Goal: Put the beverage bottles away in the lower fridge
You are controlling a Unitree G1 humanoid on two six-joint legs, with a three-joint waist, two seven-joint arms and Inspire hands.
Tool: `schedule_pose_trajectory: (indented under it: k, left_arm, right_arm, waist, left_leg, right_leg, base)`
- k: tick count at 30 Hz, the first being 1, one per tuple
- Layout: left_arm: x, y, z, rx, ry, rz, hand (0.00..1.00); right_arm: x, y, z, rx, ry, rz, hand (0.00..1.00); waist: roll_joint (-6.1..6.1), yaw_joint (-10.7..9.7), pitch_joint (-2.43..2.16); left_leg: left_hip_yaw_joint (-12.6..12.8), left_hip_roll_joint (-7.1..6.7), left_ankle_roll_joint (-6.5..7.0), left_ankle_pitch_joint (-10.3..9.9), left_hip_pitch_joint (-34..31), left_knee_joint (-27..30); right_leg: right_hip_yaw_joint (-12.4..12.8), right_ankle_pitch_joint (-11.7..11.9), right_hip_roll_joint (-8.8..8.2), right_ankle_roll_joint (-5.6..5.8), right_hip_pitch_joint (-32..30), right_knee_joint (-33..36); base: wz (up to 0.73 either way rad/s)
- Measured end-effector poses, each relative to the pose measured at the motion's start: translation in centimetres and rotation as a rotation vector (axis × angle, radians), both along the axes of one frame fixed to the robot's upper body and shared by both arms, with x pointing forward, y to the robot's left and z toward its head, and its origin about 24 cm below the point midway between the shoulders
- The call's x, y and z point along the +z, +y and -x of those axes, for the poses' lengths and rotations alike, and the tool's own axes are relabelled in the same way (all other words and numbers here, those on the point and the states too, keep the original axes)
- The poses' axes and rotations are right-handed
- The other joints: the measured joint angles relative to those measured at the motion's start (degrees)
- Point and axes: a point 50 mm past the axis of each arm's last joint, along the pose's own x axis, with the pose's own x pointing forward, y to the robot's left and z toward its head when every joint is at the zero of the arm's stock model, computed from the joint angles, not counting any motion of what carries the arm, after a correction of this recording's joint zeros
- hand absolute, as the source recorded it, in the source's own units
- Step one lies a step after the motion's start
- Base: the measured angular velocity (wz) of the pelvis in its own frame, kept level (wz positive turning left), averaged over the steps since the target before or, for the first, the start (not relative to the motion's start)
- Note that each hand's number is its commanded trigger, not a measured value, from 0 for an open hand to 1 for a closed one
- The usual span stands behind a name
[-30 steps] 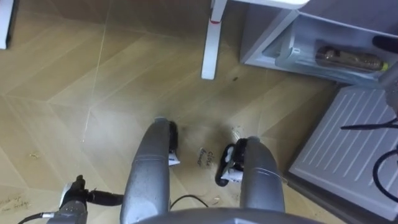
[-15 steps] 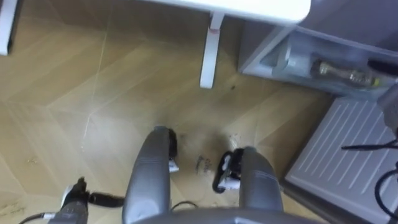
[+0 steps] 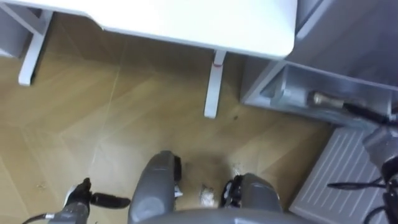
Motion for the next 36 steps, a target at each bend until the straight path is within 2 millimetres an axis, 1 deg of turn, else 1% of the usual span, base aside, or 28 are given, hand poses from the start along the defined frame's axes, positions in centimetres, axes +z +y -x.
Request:
schedule_pose_trajectory:
  k: [2, 3, 4, 5, 7, 8, 9, 10, 11, 12, 13, 14, 16, 20, 21, 23, 25, 26, 27, 28, 29, 30, 31, 35, 36]
  left_arm:
    - [-0.2, -0.2, 0.7, 0.028, 0.008, 0.011, 0.00]
    - [-0.2, -0.2, 0.9, 0.034, 0.010, 0.011, 0.00]
    - [-0.3, -0.2, 1.2, 0.053, 0.016, 0.013, 0.00]
    - [-0.4, -0.2, 1.7, 0.079, 0.022, 0.016, 0.00]
    - [-0.5, -0.1, 2.7, 0.081, 0.047, 0.013, 0.00]
    - [-0.6, -0.1, 3.3, 0.080, 0.062, 0.015, 0.00]
    - [-0.6, -0.1, 3.7, 0.084, 0.070, 0.015, 0.00]
    - [-0.7, -0.2, 4.5, 0.100, 0.083, 0.018, 0.00]
    - [-0.7, -0.3, 5.0, 0.108, 0.095, 0.021, 0.00]
    - [-0.7, -0.3, 5.3, 0.111, 0.102, 0.021, 0.00]
    - [-0.8, -0.3, 5.5, 0.114, 0.109, 0.021, 0.00]
    - [-0.8, -0.3, 5.8, 0.113, 0.119, 0.020, 0.00]
    - [-0.9, -0.5, 5.9, 0.105, 0.123, 0.022, 0.00]
    - [-1.1, -1.5, 5.8, 0.080, 0.126, 0.030, 0.00]
    - [-1.2, -1.6, 5.8, 0.078, 0.126, 0.032, 0.00]
    - [-1.3, -1.9, 6.0, 0.079, 0.130, 0.040, 0.00]
    - [-1.3, -2.1, 6.2, 0.079, 0.139, 0.045, 0.00]
    - [-1.3, -2.1, 6.2, 0.068, 0.145, 0.043, 0.00]
    - [-1.4, -2.2, 6.2, 0.062, 0.147, 0.040, 0.00]
    - [-1.4, -2.1, 6.4, 0.060, 0.152, 0.034, 0.00]
    - [-1.4, -2.0, 6.7, 0.086, 0.156, 0.033, 0.00]
    - [-1.4, -2.0, 6.8, 0.101, 0.156, 0.033, 0.00]
    - [-1.4, -1.9, 6.9, 0.126, 0.157, 0.035, 0.00]
    - [-1.6, -2.4, 7.8, 0.191, 0.186, 0.059, 0.00]
    - [-1.6, -2.4, 8.1, 0.229, 0.190, 0.067, 0.00]
  right_arm:
    - [-1.6, 0.9, 1.8, -0.009, 0.041, -0.043, 0.00]
    - [-1.9, 1.0, 2.3, -0.007, 0.052, -0.051, 0.00]
    - [-2.7, 1.3, 3.5, -0.007, 0.078, -0.065, 0.00]
    - [-3.4, 1.7, 4.7, -0.002, 0.104, -0.079, 0.00]
    - [-4.3, 2.3, 5.8, 0.009, 0.126, -0.105, 0.00]
    - [-4.7, 2.5, 6.7, 0.022, 0.147, -0.113, 0.00]
    - [-5.0, 2.6, 7.2, 0.029, 0.162, -0.117, 0.00]
    - [-5.4, 2.7, 8.3, 0.037, 0.190, -0.125, 0.00]
    - [-5.7, 2.8, 9.1, 0.037, 0.204, -0.134, 0.00]
    - [-5.9, 3.0, 9.4, 0.039, 0.208, -0.142, 0.00]
    - [-6.3, 3.4, 10.2, 0.048, 0.220, -0.158, 0.00]
    - [-6.7, 3.9, 10.8, 0.077, 0.238, -0.174, 0.00]
    - [-7.2, 4.7, 11.6, 0.133, 0.266, -0.190, 0.00]
    - [-8.1, 6.4, 12.7, 0.321, 0.340, -0.223, 0.00]
    - [-8.2, 6.5, 12.9, 0.352, 0.353, -0.225, 0.00]
    - [-8.5, 6.9, 13.8, 0.440, 0.390, -0.236, 0.00]
    - [-8.7, 7.3, 14.4, 0.480, 0.412, -0.255, 0.00]
    - [-8.9, 7.5, 15.1, 0.499, 0.434, -0.273, 0.00]
    - [-9.0, 7.6, 15.4, 0.501, 0.438, -0.285, 0.00]
    - [-9.1, 7.9, 16.1, 0.503, 0.443, -0.313, 0.00]
    - [-9.3, 8.3, 16.7, 0.499, 0.450, -0.346, 0.00]
    - [-9.4, 8.4, 17.0, 0.497, 0.452, -0.362, 0.00]
    - [-9.5, 8.7, 17.5, 0.489, 0.457, -0.392, 0.00]
    - [-9.6, 8.7, 19.3, 0.436, 0.479, -0.455, 0.00]
    - [-9.6, 8.6, 19.6, 0.405, 0.475, -0.468, 0.00]
  waist:
    - [0.20, -0.12, -0.57]
    - [0.29, -0.23, -0.64]
    - [0.52, -0.25, -0.86]
    - [0.73, -0.14, -0.97]
    - [1.09, -0.38, -1.19]
    - [1.27, -1.23, -1.18]
    - [1.29, -1.45, -1.21]
    - [1.48, -1.85, -1.37]
    - [1.66, -2.28, -1.43]
    - [1.69, -2.39, -1.41]
    - [1.56, -3.03, -1.36]
    - [1.11, -3.21, -1.27]
    - [1.04, -3.36, -1.24]
    - [1.05, -3.26, -1.14]
    - [1.03, -3.30, -1.15]
    - [0.99, -3.07, -1.07]
    - [0.73, -3.14, -1.08]
    - [0.55, -3.36, -1.04]
    - [0.43, -3.39, -1.08]
    - [0.38, -3.30, -0.98]
    - [0.18, -3.15, -0.96]
    - [0.20, -3.18, -0.98]
    - [0.31, -3.14, -1.10]
    - [1.06, -3.21, -1.04]
    - [1.60, -3.24, -1.09]
  left_leg:
    - [0.03, -0.06, -0.15, 0.08, 2.35, -1.54]
    - [0.04, -0.08, -0.20, 0.11, 2.93, -1.94]
    - [0.03, -0.11, -0.30, 0.17, 4.19, -2.81]
    - [0.04, -0.07, -0.47, 0.29, 5.61, -3.94]
    - [0.03, -0.10, -0.78, 0.52, 7.58, -5.58]
    - [0.03, -0.26, -0.97, 0.66, 9.32, -6.77]
    - [0.03, -0.40, -1.06, 0.82, 10.33, -7.65]
    - [-0.05, -0.62, -1.26, 0.97, 12.19, -9.03]
    - [-0.15, -0.69, -1.40, 1.05, 13.56, -9.92]
    - [-0.18, -0.70, -1.50, 1.11, 14.25, -10.38]
    - [-0.12, -0.76, -1.76, 1.26, 15.99, -11.60]
    - [-0.10, -0.92, -1.96, 1.39, 17.55, -12.66]
    - [-0.05, -0.93, -2.18, 1.51, 19.21, -13.40]
    - [0.21, -1.11, -2.29, 1.56, 21.63, -14.71]
    - [0.33, -1.12, -2.33, 1.59, 22.08, -15.08]
    - [0.47, -1.11, -2.45, 1.65, 23.88, -16.28]
    - [0.46, -1.08, -2.55, 1.71, 25.18, -17.26]
    - [0.28, -1.10, -2.63, 1.75, 25.86, -17.76]
    - [0.18, -1.12, -2.63, 1.76, 26.02, -17.84]
    - [0.17, -1.20, -2.63, 1.75, 26.54, -18.24]
    - [0.13, -1.21, -2.63, 1.75, 26.92, -18.33]
    - [0.08, -1.19, -2.63, 1.75, 27.07, -18.33]
    - [0.02, -1.12, -2.64, 1.75, 27.34, -18.51]
    - [-0.27, -1.20, -2.65, 1.73, 28.53, -19.42]
    - [-0.28, -1.21, -2.65, 1.71, 28.59, -19.43]
  right_leg:
    - [-0.59, 0.29, 0.10, 0.07, 2.39, -2.07]
    - [-0.60, 0.43, 0.17, 0.12, 2.98, -2.55]
    - [-0.58, 0.66, 0.47, 0.31, 4.40, -3.75]
    - [-0.60, 1.08, 0.79, 0.35, 6.00, -5.30]
    - [-0.75, 1.65, 1.15, 0.34, 8.01, -7.38]
    - [-0.82, 1.96, 1.31, 0.40, 9.75, -8.81]
    - [-0.87, 2.11, 1.36, 0.47, 10.76, -9.67]
    - [-1.06, 2.35, 1.47, 0.54, 12.74, -11.25]
    - [-1.27, 2.48, 1.65, 0.56, 14.30, -12.50]
    - [-1.39, 2.56, 1.73, 0.56, 15.03, -13.11]
    - [-1.52, 2.76, 1.84, 0.49, 16.74, -14.39]
    - [-1.76, 2.77, 1.86, 0.47, 18.30, -15.46]
    - [-2.14, 2.93, 2.00, 0.35, 20.15, -16.90]
    - [-2.17, 2.98, 2.07, 0.34, 22.58, -18.60]
    - [-2.20, 2.99, 2.09, 0.35, 22.99, -18.98]
    - [-2.48, 3.51, 2.44, 0.48, 25.34, -21.28]
    - [-2.70, 4.08, 2.80, 0.57, 27.18, -23.33]
    - [-3.41, 4.63, 3.02, 0.57, 28.60, -24.92]
    - [-3.63, 4.82, 3.13, 0.63, 29.07, -25.47]
    - [-3.68, 5.06, 3.29, 0.74, 29.92, -26.37]
    - [-3.81, 5.44, 3.51, 0.78, 30.84, -27.51]
    - [-3.90, 5.69, 3.64, 0.77, 31.29, -28.16]
    - [-4.01, 6.25, 3.94, 0.75, 32.06, -29.34]
    - [-4.27, 7.60, 4.21, 0.85, 33.76, -30.95]
    - [-4.69, 7.82, 4.23, 0.92, 34.05, -31.26]
  base:
    - [0.02]
    - [0.00]
    - [0.00]
    - [0.00]
    - [-0.04]
    - [0.00]
    - [0.00]
    - [0.05]
    - [0.04]
    - [0.00]
    - [0.03]
    - [0.00]
    - [0.02]
    - [0.00]
    - [0.00]
    - [0.02]
    - [0.04]
    - [0.11]
    - [0.13]
    - [0.08]
    - [0.05]
    - [0.00]
    - [0.00]
    - [0.01]
    - [0.04]
